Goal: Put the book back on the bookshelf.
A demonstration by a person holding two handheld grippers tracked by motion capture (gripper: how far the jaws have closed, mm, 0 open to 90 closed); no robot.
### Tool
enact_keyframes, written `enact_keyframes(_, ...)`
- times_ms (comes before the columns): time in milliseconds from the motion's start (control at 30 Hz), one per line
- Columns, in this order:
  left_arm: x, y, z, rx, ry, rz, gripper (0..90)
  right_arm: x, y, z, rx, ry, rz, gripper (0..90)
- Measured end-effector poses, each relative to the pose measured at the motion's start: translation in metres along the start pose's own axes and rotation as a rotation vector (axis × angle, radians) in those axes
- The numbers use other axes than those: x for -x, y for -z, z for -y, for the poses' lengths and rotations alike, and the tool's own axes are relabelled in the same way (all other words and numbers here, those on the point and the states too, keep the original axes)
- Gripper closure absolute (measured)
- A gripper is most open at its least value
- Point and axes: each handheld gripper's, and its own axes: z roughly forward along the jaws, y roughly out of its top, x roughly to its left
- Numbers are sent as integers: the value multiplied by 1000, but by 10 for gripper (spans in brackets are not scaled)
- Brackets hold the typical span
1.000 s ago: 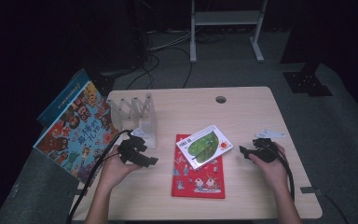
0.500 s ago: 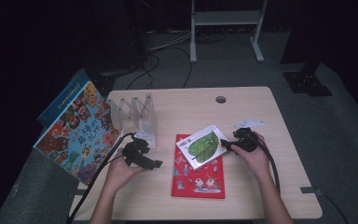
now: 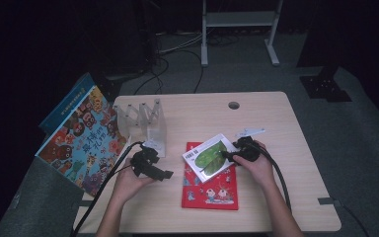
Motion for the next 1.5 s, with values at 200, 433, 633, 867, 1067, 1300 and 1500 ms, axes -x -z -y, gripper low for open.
enact_keyframes(200, 1, -2, 0, -6, -2, 3, 107, -19, -4, 1, 4, 10, -11, 286)
enact_keyframes(433, 3, -6, 0, -8, -6, 20, 107, -45, -3, 7, 16, 23, 8, 286)
enact_keyframes(633, 4, -12, 0, -24, -19, 30, 106, -59, -2, 8, 4, 59, -9, 286)
enact_keyframes(867, 4, -16, 1, -36, -16, 35, 106, -77, -4, 10, -5, 61, -17, 286)
enact_keyframes(1067, 4, -17, 2, -40, -12, 41, 106, -87, 6, 13, 18, 100, 35, 310)
enact_keyframes(1300, 3, -19, 3, -47, -8, 44, 106, -96, 38, 29, 53, 124, 1, 310)
enact_keyframes(1500, 3, -22, 4, -56, -4, 46, 106, -113, 46, 48, 46, 131, -24, 301)
